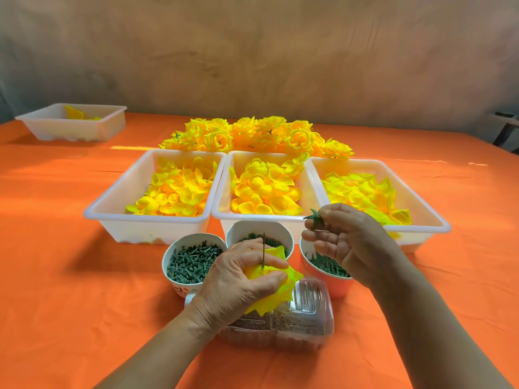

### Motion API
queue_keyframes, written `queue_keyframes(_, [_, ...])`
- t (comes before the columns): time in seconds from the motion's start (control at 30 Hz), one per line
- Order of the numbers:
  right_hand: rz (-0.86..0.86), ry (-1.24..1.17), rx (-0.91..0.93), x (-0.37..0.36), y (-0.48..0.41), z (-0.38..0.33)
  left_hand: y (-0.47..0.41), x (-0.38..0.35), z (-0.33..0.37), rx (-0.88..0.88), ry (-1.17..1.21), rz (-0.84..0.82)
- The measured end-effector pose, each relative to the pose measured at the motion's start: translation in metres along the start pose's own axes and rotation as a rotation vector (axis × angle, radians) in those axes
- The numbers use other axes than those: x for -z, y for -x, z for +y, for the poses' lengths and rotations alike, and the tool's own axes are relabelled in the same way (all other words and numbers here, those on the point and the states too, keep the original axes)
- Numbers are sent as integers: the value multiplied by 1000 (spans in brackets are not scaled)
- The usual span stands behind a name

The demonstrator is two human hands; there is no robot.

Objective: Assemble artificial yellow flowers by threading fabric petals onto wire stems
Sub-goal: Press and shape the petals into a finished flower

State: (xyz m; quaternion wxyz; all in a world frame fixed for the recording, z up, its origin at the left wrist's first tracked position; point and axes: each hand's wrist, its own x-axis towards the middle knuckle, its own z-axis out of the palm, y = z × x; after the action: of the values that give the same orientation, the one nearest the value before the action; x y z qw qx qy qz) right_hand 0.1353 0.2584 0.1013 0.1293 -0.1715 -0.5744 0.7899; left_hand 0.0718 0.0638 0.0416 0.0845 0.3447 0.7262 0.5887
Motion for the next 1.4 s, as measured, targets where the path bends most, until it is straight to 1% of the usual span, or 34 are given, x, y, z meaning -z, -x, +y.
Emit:
queue_keyframes(0.07, [-91,-18,12,-12,7,-4,-1,-1,-2,-28,-40,39])
queue_keyframes(0.2, [-235,-51,46,-32,16,-10,0,-2,1,-18,-18,44])
queue_keyframes(0.33, [-289,-60,77,-43,21,-10,1,0,2,-15,-11,36])
queue_keyframes(0.53, [-333,-39,117,-52,29,-2,1,1,1,-13,3,23])
queue_keyframes(0.83, [-342,23,92,-60,30,7,2,1,2,-21,0,9])
queue_keyframes(1.13, [-374,-19,69,-56,31,13,1,3,1,-72,-42,-13])
queue_keyframes(1.4, [-368,32,91,-57,32,11,1,3,-1,-46,-22,-1])
